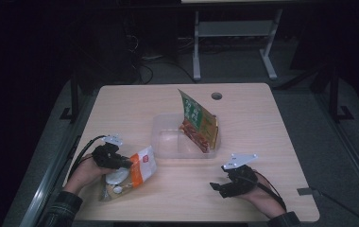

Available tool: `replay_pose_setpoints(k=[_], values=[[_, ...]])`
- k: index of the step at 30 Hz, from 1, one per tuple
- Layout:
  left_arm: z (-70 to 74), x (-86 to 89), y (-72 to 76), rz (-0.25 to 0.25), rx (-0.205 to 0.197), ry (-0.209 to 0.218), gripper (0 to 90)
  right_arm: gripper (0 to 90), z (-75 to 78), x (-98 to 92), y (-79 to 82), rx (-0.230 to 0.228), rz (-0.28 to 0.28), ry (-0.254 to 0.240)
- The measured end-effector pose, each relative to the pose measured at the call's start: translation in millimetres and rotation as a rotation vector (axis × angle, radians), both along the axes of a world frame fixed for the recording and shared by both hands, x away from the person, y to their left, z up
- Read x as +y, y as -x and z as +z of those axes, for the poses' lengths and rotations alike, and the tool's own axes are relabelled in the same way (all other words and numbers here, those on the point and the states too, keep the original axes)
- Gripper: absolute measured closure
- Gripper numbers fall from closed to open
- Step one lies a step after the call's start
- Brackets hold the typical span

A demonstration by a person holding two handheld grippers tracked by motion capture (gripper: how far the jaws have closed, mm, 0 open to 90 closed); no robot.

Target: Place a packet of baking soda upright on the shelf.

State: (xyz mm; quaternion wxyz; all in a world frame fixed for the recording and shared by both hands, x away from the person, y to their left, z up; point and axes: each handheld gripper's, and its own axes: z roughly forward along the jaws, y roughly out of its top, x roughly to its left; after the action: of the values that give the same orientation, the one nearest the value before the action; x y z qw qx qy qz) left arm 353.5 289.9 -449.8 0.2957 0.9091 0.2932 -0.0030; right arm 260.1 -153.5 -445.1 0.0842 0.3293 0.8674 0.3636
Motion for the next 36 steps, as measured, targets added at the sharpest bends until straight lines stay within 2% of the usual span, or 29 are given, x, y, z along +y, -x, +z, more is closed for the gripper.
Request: replay_pose_setpoints(k=[2,5,7,10,16,21,26,32,36], values=[[0.7,0.4,0.1,-0.005,0.001,-0.012,83.5,23.8,0.2,0.2,0.4,0.003,-0.002,0.000],[2.0,2.5,1.4,0.004,-0.001,-0.001,88.8,23.9,0.3,0.2,0.4,0.004,-0.003,-0.003],[2.5,4.1,3.7,0.029,-0.004,0.021,89.5,23.8,0.2,0.2,0.1,0.007,-0.003,-0.004],[5.4,8.1,8.0,0.051,-0.029,0.055,89.7,23.9,0.0,0.8,-0.1,0.006,0.001,-0.003],[17.9,20.1,20.9,0.092,-0.071,0.105,89.8,22.5,1.2,3.1,1.4,0.020,0.021,-0.015],[26.2,29.0,31.4,0.125,-0.089,0.158,89.8,20.8,2.6,4.9,2.2,0.030,0.038,-0.028],[34.9,33.2,39.2,0.133,-0.105,0.212,89.8,21.0,3.6,5.5,0.8,0.055,0.045,-0.051],[47.5,32.9,45.5,0.126,-0.118,0.285,89.8,23.9,3.9,6.2,-0.2,0.052,0.052,-0.073],[58.5,31.6,50.3,0.124,-0.149,0.317,89.9,24.1,2.5,6.9,0.3,0.051,0.059,-0.074]])
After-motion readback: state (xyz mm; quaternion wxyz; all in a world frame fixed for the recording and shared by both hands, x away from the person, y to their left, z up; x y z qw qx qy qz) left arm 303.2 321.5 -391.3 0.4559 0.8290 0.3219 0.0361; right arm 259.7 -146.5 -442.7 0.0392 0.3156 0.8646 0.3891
